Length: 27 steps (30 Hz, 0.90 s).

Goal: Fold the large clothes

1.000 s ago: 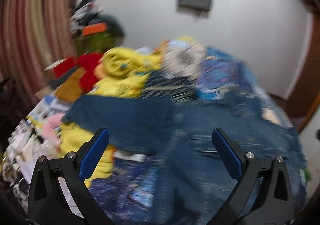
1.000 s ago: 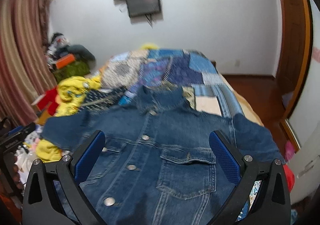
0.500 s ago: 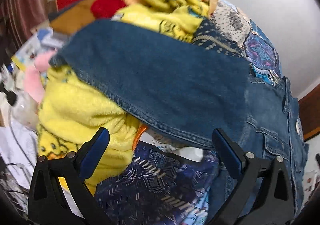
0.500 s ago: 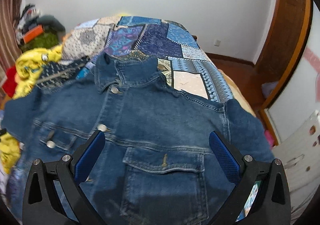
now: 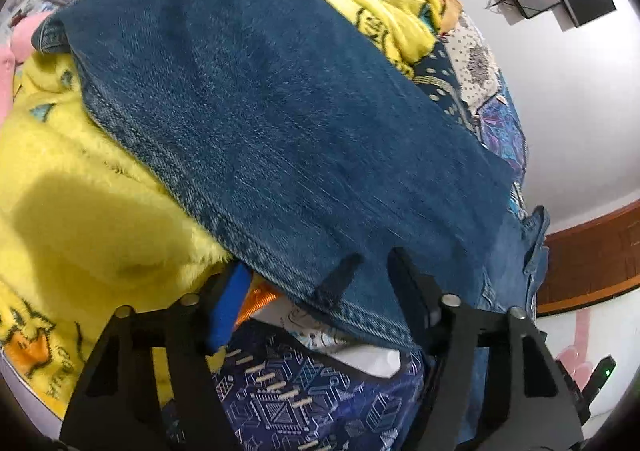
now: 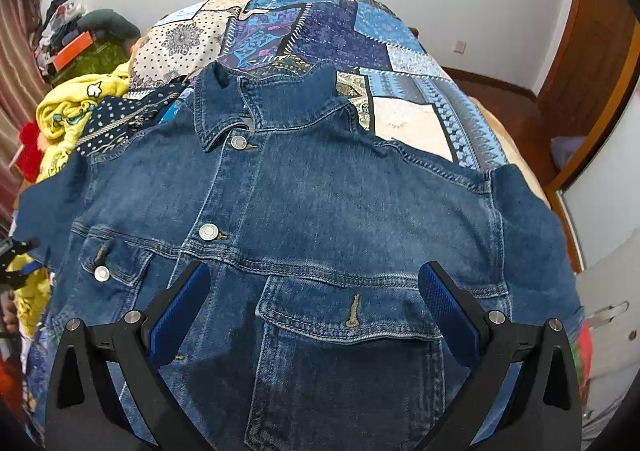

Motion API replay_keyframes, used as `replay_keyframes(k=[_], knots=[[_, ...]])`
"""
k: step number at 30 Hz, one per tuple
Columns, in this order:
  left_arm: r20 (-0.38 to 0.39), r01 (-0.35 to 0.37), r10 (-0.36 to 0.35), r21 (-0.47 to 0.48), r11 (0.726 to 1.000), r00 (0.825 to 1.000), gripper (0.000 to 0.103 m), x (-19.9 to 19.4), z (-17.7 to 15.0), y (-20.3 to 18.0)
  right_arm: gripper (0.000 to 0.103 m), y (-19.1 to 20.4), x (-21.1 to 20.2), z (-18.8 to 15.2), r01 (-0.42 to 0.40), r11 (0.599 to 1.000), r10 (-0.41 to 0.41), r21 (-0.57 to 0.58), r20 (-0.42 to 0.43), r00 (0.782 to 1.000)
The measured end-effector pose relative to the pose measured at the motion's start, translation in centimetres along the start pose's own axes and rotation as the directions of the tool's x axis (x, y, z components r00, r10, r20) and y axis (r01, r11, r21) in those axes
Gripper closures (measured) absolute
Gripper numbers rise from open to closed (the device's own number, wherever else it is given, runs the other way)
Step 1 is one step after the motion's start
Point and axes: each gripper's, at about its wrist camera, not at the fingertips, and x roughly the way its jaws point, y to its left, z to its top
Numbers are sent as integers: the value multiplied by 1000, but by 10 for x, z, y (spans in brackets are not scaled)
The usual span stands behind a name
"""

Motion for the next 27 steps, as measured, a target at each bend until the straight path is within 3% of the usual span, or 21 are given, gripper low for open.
replay_keyframes(k=[1,6,9,13,16,20,23,27], knots=[[-3,-7,7,-6,1000,1000,43,2,2,0,0,0,-1,0,-5,1000,5,6,-3,1000],[39,-109,108,26,994,993,83,-3,8,-14,0,-1,-5,0,-46,999,46,30,-13,999],[95,-171,163,80,982,982,90,-16,8,-32,0,-3,-11,-1,-63,997,64,40,-10,998],[220,-259,214,198,945,952,92,-46,8,-76,0,-5,-20,-3,-74,996,74,43,1,997],[297,-264,181,272,925,938,92,-70,12,-118,0,-6,-28,-4,-87,996,87,31,13,996],[326,-230,104,375,898,940,93,-86,7,-171,0,-7,-41,-8,-85,996,85,11,38,996],[342,-249,79,490,836,936,94,-85,-14,-214,0,-9,-51,-11,-82,997,83,-5,63,995],[263,-180,15,615,768,965,95,-63,-51,-264,0,-14,-61,-16,-76,997,77,-21,85,993]])
